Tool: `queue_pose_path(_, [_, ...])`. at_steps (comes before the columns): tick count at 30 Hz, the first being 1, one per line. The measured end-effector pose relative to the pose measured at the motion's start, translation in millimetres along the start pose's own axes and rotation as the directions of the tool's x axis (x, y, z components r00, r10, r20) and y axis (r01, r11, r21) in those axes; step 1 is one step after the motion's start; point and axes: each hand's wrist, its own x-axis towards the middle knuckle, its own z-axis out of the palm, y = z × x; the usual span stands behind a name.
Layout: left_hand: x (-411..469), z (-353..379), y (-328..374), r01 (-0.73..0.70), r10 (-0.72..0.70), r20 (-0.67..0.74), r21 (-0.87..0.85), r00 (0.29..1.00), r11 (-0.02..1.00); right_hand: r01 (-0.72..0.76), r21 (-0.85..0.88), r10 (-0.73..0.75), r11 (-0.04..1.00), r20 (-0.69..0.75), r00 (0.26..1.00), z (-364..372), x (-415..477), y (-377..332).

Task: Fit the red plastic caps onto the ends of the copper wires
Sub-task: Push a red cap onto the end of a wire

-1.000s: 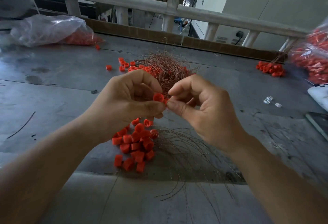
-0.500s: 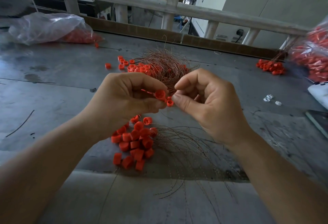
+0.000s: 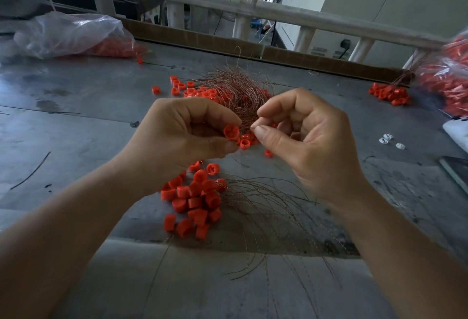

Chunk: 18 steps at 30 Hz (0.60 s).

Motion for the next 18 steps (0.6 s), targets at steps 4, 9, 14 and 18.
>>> queue_pose_path(4, [0.0, -0.1, -0.3, -0.018, 0.018, 0.01, 0.028, 1.0, 0.999, -0.034, -0.006, 0.034, 0.999, 0.079, 0.996, 1.8, -1.0, 0.3])
queue_pose_path(9, [0.1, -0.2, -0.2, -0.029, 0.028, 0.02, 0.041, 0.999, 0.999, -0.054, -0.034, 0.057, 0.998, 0.091, 0.994, 3.4, -0.7, 1.5])
queue_pose_path(14, [-0.3, -0.4, 0.4, -0.036, 0.035, 0.019, 0.05, 0.999, 0.998, -0.071, -0.05, 0.075, 0.996, 0.077, 0.994, 2.7, 0.5, 3.6])
queue_pose_path(18, [1.1, -3.2, -3.0, 0.012, -0.01, 0.031, -0.057, 0.999, 0.998, -0.066, -0.041, 0.068, 0.997, 0.057, 0.996, 1.4, 1.0, 2.5])
